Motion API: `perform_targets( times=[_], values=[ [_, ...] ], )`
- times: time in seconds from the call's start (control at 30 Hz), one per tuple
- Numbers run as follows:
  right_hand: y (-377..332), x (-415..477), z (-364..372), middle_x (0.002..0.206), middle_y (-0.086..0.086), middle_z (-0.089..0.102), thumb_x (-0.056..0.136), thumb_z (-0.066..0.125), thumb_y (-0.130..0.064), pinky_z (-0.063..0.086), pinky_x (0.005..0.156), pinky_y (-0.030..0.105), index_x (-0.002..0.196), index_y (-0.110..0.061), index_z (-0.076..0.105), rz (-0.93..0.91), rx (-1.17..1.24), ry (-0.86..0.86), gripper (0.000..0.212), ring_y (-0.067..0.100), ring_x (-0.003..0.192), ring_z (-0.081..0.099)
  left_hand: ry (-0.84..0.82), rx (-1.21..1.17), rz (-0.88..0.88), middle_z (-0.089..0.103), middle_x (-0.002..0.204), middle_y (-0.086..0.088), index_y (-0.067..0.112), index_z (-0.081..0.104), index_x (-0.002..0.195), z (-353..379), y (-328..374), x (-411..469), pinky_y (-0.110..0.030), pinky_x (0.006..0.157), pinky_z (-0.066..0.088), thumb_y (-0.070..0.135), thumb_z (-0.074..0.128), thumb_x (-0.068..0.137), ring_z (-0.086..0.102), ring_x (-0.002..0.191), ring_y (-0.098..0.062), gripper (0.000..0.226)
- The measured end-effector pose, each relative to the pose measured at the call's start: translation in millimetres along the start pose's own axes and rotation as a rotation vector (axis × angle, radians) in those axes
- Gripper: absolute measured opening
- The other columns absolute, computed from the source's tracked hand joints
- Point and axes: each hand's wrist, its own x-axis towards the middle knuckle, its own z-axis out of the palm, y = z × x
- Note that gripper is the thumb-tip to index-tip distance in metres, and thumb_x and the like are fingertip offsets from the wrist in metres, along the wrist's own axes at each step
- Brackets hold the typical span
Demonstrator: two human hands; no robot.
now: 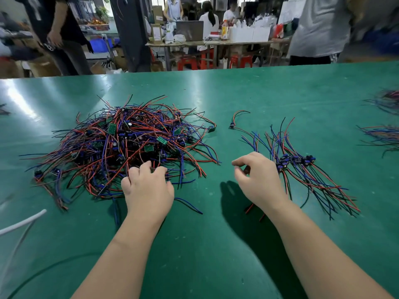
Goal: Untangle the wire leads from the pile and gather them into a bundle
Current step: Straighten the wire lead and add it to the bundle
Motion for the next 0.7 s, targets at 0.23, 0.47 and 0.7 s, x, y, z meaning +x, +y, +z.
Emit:
perform_targets(
  times=[0.23, 0.47, 0.7],
  values=[
    [-5.0, -2.3, 1.8, 0.086, -0.001, 0.063, 0.083, 0.063, -0.006, 0.033, 0.071, 0.011, 0.091, -0.011, 0.074, -0.01, 0.033, -0.004, 0.015, 0.012, 0.074, 0.054, -0.041, 0.018, -0.008, 0.049, 0.127, 0.004, 0.024, 0.058, 0.119, 3.3, 1.3, 4.1, -0.04, 0.093, 0.024, 0.044, 0.049, 0.09, 0.035, 0.117, -0.024, 0.037],
    [-11.5, -4.3, 0.5, 0.085, -0.004, 0.062, 0.084, 0.063, -0.006, 0.033, 0.069, -0.003, 0.091, -0.011, 0.074, -0.024, 0.055, -0.027, 0.014, 0.015, 0.074, 0.06, -0.1, -0.094, -0.06, 0.048, 0.135, 0.002, 0.025, 0.053, 0.123, 12.2, 5.0, 8.3, -0.041, 0.093, 0.025, 0.057, 0.05, 0.085, 0.034, 0.12, -0.026, 0.051],
    [-14.4, -6.2, -1.5, 0.083, -0.003, 0.065, 0.083, 0.063, -0.005, 0.034, 0.07, -0.001, 0.087, -0.014, 0.074, 0.008, 0.131, -0.017, 0.015, 0.014, 0.076, 0.06, 0.24, -0.468, 0.008, 0.054, 0.129, 0.01, 0.025, 0.059, 0.122, -6.9, 11.1, 0.0, -0.033, 0.091, 0.023, 0.042, 0.058, 0.075, 0.04, 0.115, -0.02, 0.051]
  ],
)
